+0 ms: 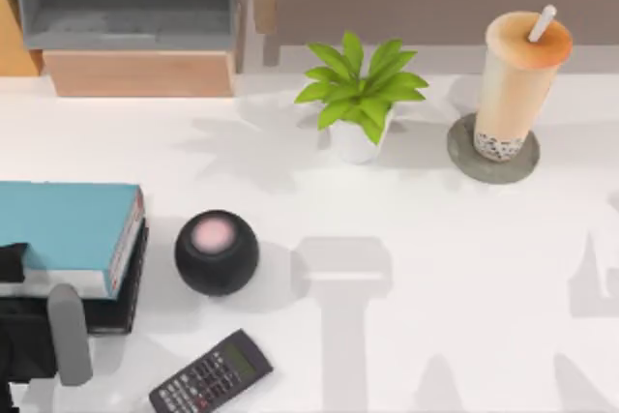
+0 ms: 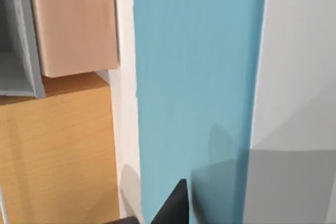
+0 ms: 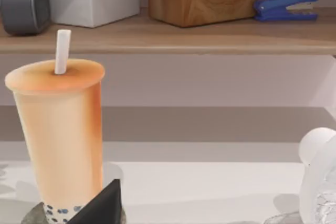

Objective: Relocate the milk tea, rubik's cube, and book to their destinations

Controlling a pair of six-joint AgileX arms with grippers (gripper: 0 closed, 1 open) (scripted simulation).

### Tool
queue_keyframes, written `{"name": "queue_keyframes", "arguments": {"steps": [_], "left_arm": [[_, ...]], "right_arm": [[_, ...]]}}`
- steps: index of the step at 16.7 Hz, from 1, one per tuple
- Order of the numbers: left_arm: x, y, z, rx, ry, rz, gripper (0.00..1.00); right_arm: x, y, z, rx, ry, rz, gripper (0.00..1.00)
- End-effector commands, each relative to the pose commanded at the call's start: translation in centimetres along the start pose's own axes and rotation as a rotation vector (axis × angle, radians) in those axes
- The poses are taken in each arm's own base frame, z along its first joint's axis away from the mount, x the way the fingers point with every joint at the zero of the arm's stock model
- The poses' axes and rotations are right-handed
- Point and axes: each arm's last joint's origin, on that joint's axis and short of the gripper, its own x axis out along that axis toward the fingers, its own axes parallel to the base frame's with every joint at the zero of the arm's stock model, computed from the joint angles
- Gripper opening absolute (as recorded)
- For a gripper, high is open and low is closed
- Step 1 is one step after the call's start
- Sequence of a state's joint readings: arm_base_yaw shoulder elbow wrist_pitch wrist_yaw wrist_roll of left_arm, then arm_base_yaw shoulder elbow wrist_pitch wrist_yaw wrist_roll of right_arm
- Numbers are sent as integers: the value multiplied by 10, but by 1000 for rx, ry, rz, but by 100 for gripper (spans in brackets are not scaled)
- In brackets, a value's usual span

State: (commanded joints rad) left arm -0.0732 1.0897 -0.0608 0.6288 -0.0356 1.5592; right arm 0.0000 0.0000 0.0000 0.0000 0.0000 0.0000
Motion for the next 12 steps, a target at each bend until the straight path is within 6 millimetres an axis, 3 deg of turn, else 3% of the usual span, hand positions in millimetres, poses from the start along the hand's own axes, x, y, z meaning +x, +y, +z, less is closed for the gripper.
{"name": "queue_keyframes", "arguments": {"steps": [8,12], "left_arm": [[0,0,0,0,0,0,98],[0,0,0,0,0,0,100]], "right_arm": [[0,0,0,0,0,0,100],[0,0,0,0,0,0,100]]}}
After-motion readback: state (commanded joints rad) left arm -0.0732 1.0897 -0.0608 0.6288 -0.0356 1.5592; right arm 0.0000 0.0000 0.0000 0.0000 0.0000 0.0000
